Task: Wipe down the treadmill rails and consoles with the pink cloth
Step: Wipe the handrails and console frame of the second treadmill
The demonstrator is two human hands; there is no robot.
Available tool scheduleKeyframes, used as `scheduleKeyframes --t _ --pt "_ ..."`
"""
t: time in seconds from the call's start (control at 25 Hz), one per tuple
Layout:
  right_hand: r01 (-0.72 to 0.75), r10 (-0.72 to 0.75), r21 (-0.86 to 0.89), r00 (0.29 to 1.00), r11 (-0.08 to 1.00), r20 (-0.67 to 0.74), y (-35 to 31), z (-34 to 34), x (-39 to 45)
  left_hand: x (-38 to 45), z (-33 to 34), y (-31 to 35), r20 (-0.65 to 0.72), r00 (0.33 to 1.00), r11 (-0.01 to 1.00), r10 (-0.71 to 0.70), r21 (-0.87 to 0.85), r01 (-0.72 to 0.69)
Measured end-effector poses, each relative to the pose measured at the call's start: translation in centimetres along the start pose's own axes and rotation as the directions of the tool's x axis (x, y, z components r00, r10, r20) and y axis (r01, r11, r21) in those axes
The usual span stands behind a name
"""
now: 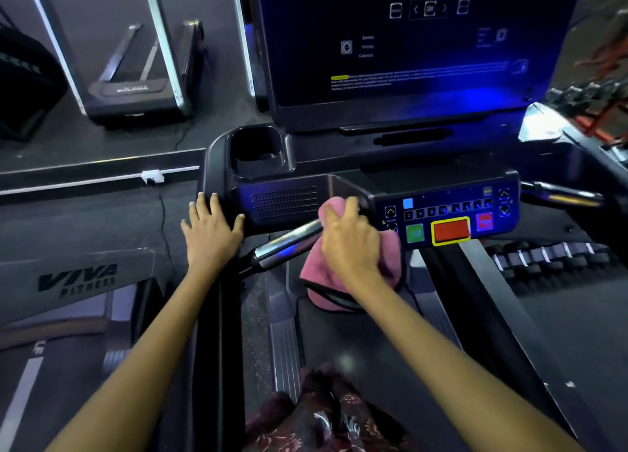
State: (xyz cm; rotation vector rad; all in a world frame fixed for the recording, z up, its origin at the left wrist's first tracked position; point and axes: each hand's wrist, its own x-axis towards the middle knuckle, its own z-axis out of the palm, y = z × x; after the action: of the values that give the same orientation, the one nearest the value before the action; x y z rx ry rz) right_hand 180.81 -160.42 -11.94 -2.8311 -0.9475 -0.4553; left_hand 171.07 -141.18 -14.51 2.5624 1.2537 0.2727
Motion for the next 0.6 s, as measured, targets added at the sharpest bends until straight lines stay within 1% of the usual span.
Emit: scheduleKeyframes --t 0.04,0.08,0.16,0.24,0.32,0.36,0.48,0.56,0.6 --pt "0.051 -0.051 -0.021 0.999 0.998 -0.016 -1.6 0.4 -0.9 -0.1 0.0 0.0 0.001 1.000 1.000 0.001 0.001 -0.001" --pt "0.111 -0.111 -0.019 0.994 0.994 -0.001 -3.4 0.8 -1.9 -0.1 -0.1 0.0 -0.001 1.000 1.000 0.006 -0.001 -0.006" --pt "0.208 -0.209 0.030 0.977 0.978 0.044 -6.4 1.5 -3.6 -0.2 -0.2 0.0 -0.009 1.000 1.000 0.020 -0.013 -0.020" --pt "0.282 -0.286 0.063 0.956 0.957 0.066 -7.0 1.2 -3.9 -0.3 -0.3 0.1 -0.004 1.000 1.000 0.022 -0.021 -0.022" --pt "0.319 -0.319 0.027 0.948 0.948 -0.004 -5.2 1.2 -3.6 -0.5 -0.2 0.2 -0.041 0.997 0.997 0.072 -0.008 -0.073" --pt "0.300 -0.299 0.010 0.953 0.954 -0.043 -3.8 1.1 -3.1 -0.5 -0.1 0.2 -0.076 0.989 0.992 0.129 0.015 -0.128" --pt "0.160 -0.157 0.032 0.984 0.987 -0.088 0.8 0.6 -1.0 -0.6 0.3 0.0 -0.159 0.938 0.951 0.309 0.080 -0.300" --pt "0.052 -0.044 0.109 0.996 0.993 -0.081 1.5 0.4 -0.6 -0.6 0.4 0.2 -0.191 0.905 0.924 0.380 0.107 -0.366" --pt "0.032 -0.021 0.130 0.996 0.991 -0.083 1.0 0.5 -0.7 -0.3 0.5 0.3 -0.198 0.893 0.915 0.403 0.110 -0.388"
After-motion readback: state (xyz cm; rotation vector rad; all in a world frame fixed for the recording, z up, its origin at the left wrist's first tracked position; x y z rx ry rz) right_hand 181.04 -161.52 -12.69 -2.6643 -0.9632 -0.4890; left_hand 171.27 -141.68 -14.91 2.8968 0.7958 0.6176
